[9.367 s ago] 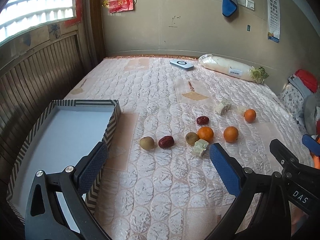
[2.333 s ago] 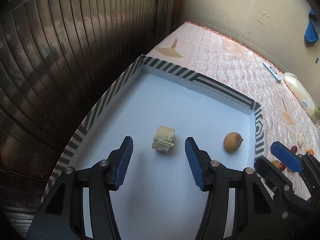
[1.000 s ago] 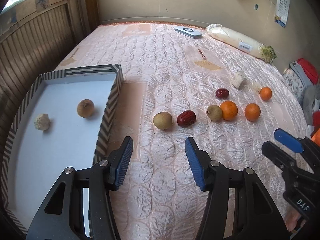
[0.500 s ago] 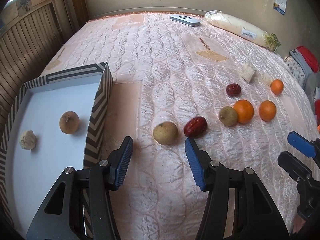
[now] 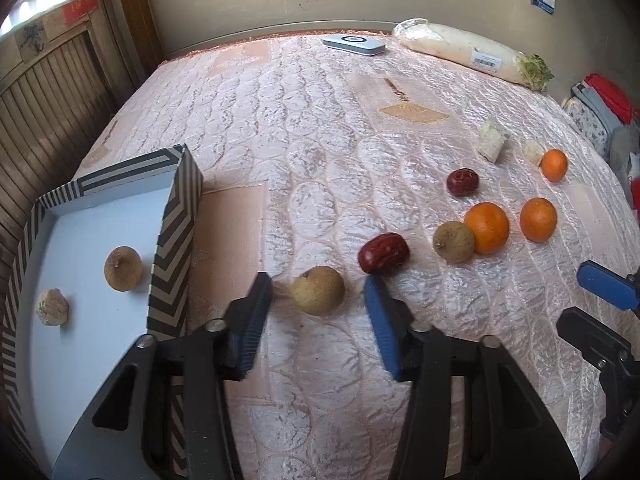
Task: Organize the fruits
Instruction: 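Grasp the brown pear with the left tool, then grasp the red date with the right tool while the left tool holds the pear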
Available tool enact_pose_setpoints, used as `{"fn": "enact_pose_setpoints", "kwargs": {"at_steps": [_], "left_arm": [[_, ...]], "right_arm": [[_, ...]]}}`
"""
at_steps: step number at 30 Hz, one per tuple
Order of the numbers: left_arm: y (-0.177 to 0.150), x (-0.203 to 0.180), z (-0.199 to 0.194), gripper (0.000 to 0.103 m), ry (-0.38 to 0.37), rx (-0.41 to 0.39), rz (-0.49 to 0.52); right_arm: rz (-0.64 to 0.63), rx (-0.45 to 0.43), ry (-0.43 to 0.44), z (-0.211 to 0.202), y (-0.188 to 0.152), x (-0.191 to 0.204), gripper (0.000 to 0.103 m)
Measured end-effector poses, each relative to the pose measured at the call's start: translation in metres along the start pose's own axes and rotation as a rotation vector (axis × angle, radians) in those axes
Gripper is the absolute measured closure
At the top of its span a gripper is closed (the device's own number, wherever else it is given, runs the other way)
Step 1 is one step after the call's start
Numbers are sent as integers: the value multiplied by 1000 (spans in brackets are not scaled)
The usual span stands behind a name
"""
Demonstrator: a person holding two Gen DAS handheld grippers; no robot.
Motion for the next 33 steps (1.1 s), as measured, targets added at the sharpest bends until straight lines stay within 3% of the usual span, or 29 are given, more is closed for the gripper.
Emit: {"fn": "enact_pose_setpoints", "kwargs": {"at_steps": [2,3,21,30,33], "left_arm": [[-1,-3,-1,77,-2,-2,13],[-2,-4,-2,79,-1,-4,20],[-10,20,-31,79,-4,-30,-89],[-13,46,-55,79,-1,-55,-163],[-14,53,-59,79,-5,-60,-171]], "right_arm": [[1,2,-2,1,0,-1,57],[2,3,-1,1,0,-1,57],[-39,18,68,21,11,26,57],[-79,21,160,55,39,58,57],[-100,40,157,70,47,64,57]]}}
Point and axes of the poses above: each gripper's, at about its wrist camera, not at the fingertips, and z roughly the way its jaws point, x to its left, y to its top, the point moved 2 cm from there along z, roughly the way its jaws point, and after that the axes turned 14 degrees about -z, right-handed, at the moved point
